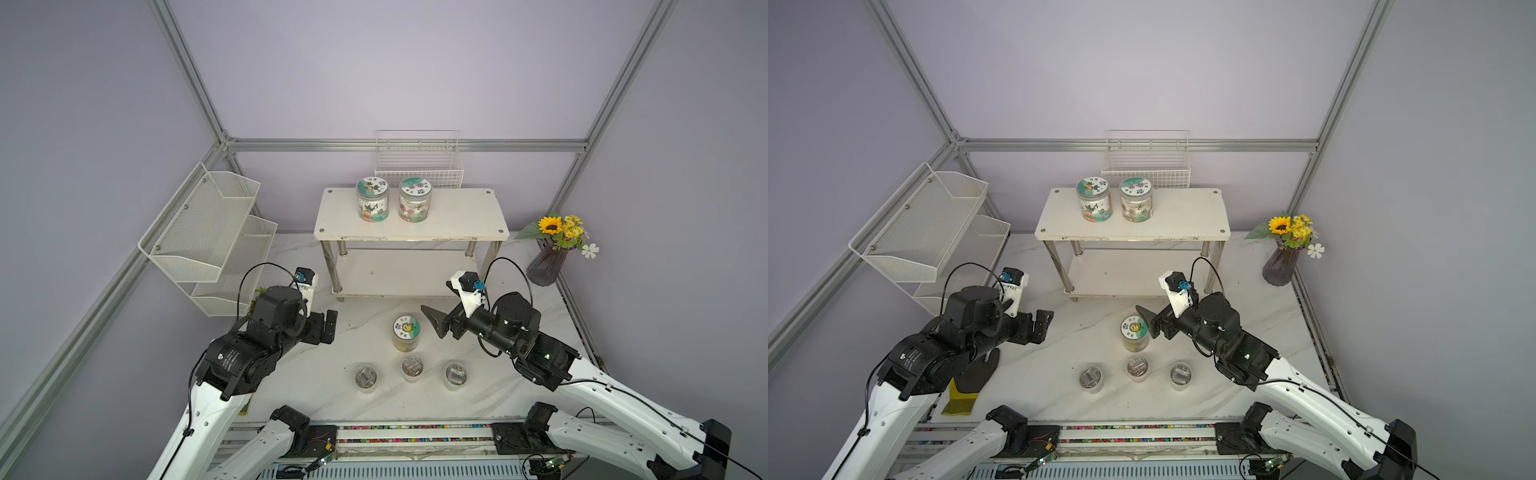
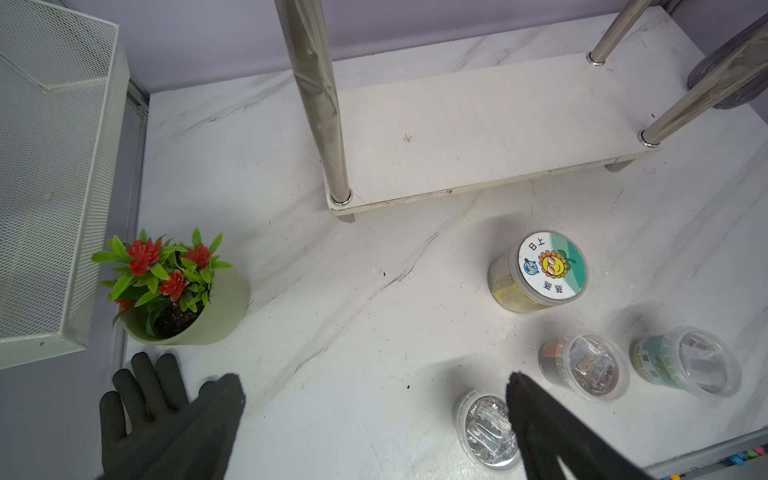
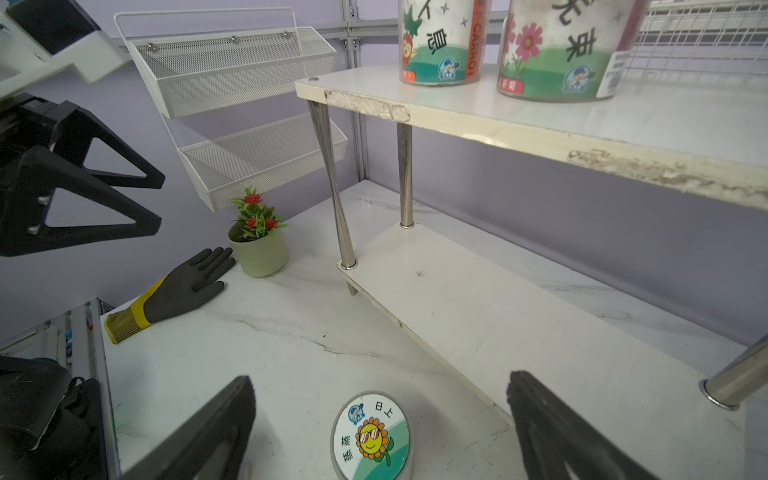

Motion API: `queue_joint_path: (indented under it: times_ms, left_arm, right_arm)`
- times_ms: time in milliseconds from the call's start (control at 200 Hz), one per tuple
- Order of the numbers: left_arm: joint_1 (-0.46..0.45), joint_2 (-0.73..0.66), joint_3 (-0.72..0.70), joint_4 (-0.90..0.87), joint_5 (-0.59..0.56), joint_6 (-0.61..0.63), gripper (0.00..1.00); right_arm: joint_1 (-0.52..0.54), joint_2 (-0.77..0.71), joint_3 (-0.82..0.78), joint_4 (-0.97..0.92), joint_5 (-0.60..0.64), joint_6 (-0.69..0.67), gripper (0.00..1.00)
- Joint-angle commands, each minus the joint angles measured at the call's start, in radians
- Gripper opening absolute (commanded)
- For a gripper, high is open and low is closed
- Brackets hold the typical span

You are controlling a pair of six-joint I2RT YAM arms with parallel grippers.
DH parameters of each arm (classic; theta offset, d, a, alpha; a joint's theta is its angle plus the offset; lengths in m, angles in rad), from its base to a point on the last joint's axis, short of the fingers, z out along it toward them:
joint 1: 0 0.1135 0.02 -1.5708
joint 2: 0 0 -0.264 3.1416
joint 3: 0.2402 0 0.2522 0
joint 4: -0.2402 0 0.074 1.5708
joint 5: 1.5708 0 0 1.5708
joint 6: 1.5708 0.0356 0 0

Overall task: Place the seed container on the shelf
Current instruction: Pick up the seed jar at the center of the board.

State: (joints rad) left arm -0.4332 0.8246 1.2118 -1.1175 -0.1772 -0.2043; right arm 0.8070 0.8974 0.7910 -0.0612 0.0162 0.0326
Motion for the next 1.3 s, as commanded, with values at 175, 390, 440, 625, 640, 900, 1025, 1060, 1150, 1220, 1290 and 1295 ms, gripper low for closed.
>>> queue_joint_path:
  times_ms: [175,390,440,625,640,900,1025,1060,1150,1220,1290,1295]
  left_arm:
    - [-0.007,-0.016,-0.072,-0.005,0.058,-0.051,0.98]
    - [-0.028,0.027,-0.066,-0.024,0.058,-0.065,0.96]
    - [-0.041,0.039,-0.063,-0.029,0.056,-0.076,0.96]
    - [-0.113,0.073,-0.072,-0.033,0.026,-0.144,0.95]
    - [-0.118,0.074,-0.073,-0.031,0.022,-0.149,0.95]
    - [-0.146,0.088,-0.114,0.014,0.026,-0.200,0.95]
    - [-0.177,0.125,-0.121,0.043,0.023,-0.222,0.95]
    - [-0.188,0.140,-0.120,0.053,0.022,-0.230,0.95]
    - [-0.219,0.196,-0.103,0.068,0.010,-0.245,0.92]
    - [-0.249,0.253,-0.086,0.074,-0.012,-0.255,0.92]
    - [-0.282,0.312,-0.061,0.084,-0.025,-0.267,0.92]
    - [-0.285,0.316,-0.058,0.085,-0.026,-0.268,0.92]
  right_arm:
    - [0.031,-0.087,-0.058,-0.117,0.081,0.098,0.97]
    - [0.039,-0.113,-0.078,-0.170,0.110,0.174,0.97]
    - [0.039,-0.114,-0.078,-0.183,0.114,0.194,0.97]
    - [0.038,-0.104,-0.065,-0.238,0.116,0.267,0.96]
    - [0.039,-0.101,-0.061,-0.245,0.116,0.274,0.96]
    - [0.039,-0.061,0.005,-0.359,0.136,0.347,0.95]
    - [0.040,-0.074,-0.012,-0.361,0.155,0.363,0.94]
    - [0.040,-0.078,-0.018,-0.364,0.160,0.370,0.94]
    - [0.040,-0.093,-0.026,-0.376,0.165,0.387,0.94]
    - [0.040,-0.098,-0.036,-0.383,0.166,0.392,0.94]
    - [0.040,-0.109,-0.042,-0.392,0.168,0.396,0.94]
    - [0.040,-0.110,-0.043,-0.392,0.168,0.396,0.94]
